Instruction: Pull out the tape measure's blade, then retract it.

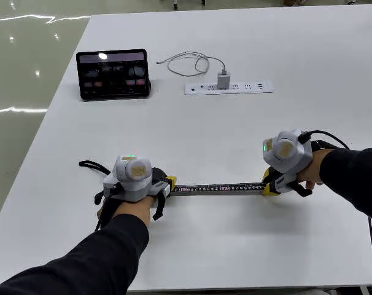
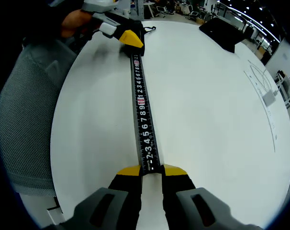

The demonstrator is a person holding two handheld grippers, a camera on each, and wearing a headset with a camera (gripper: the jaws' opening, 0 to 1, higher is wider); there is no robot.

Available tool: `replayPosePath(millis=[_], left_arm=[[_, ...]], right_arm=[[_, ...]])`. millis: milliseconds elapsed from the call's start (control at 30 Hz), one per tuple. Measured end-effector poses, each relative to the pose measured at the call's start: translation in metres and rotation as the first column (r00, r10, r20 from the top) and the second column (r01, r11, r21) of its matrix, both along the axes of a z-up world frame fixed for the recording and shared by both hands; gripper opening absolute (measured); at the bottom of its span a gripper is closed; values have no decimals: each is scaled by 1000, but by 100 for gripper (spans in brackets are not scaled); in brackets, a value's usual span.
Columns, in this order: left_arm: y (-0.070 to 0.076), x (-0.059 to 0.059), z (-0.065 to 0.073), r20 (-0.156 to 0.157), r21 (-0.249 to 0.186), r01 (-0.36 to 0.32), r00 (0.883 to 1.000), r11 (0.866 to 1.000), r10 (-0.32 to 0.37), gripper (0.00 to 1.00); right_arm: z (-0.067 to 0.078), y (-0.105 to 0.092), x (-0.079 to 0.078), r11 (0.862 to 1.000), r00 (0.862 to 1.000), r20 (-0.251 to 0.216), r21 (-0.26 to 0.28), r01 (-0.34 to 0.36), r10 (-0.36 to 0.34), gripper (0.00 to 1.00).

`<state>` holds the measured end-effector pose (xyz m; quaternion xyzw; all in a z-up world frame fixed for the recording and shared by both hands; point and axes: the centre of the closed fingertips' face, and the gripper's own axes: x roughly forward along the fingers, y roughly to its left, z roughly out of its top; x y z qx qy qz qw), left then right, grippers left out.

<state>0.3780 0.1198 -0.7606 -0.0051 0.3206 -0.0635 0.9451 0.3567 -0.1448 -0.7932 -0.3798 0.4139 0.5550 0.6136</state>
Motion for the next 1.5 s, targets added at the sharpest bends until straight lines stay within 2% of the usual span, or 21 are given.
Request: replayPosePath(millis=[733,967,1500], left_arm=[[0,-1,0,-9,-5,1,1000,1000,-1,64],[0,0,0,-10,-5,2,1000,1000,-2,64],[0,-1,-1,-20,-9,4,1000,1000,-4,64]], right_arm=[[-2,16,1,1000,1000,-1,14,-6,6,11],[-2,21,0,999,1000,-2,37,19,-19,11],[-2,37,-2,999,1000,4,42,-1,1,11]])
